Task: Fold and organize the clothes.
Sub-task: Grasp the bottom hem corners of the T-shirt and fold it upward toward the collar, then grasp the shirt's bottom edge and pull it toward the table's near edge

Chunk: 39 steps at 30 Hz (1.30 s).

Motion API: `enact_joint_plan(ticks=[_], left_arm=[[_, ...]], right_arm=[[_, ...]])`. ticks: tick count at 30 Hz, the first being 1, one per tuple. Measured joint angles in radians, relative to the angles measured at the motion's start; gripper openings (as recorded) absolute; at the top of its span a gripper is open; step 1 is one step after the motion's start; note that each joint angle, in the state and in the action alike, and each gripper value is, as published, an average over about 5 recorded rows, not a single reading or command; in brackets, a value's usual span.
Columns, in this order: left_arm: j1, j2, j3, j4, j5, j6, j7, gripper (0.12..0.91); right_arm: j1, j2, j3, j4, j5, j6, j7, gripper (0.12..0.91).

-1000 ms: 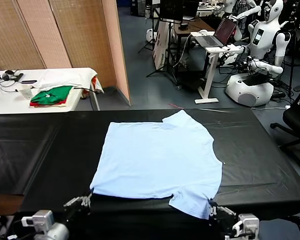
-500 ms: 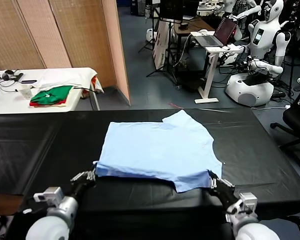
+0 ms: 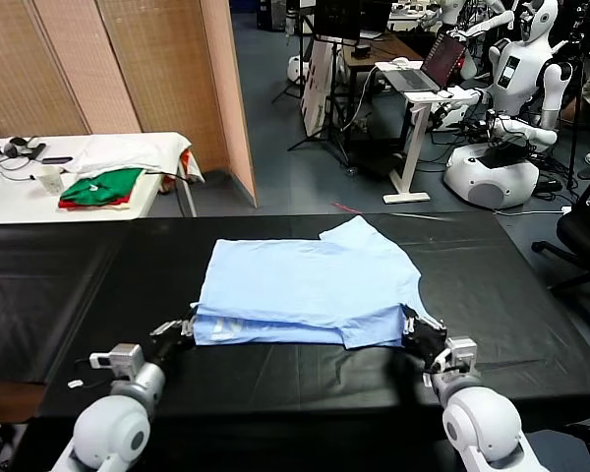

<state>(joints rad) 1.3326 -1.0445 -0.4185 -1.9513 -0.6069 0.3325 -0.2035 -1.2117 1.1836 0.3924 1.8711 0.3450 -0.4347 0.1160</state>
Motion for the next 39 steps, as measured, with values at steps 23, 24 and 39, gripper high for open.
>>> enact_joint_plan(ticks=[23, 24, 39], left_arm=[[-0.006, -0.004, -0.007, 0.024, 0.029, 0.016, -0.006, 0.682], [0.003, -0.005, -0.013, 0.016, 0.028, 0.019, -0.008, 0.736], [0.189, -0.015, -0.047, -0.108, 0.015, 0.036, 0.003, 0.907]], right_arm=[[-0.145, -0.030, 0.105, 0.162, 0.039, -0.051, -0.081, 0.886], [-0.163, -0.033, 0.115, 0.172, 0.039, -0.050, -0.082, 0.898], [-0.252, -0.026, 0.169, 0.174, 0.066, -0.035, -0.079, 0.775]])
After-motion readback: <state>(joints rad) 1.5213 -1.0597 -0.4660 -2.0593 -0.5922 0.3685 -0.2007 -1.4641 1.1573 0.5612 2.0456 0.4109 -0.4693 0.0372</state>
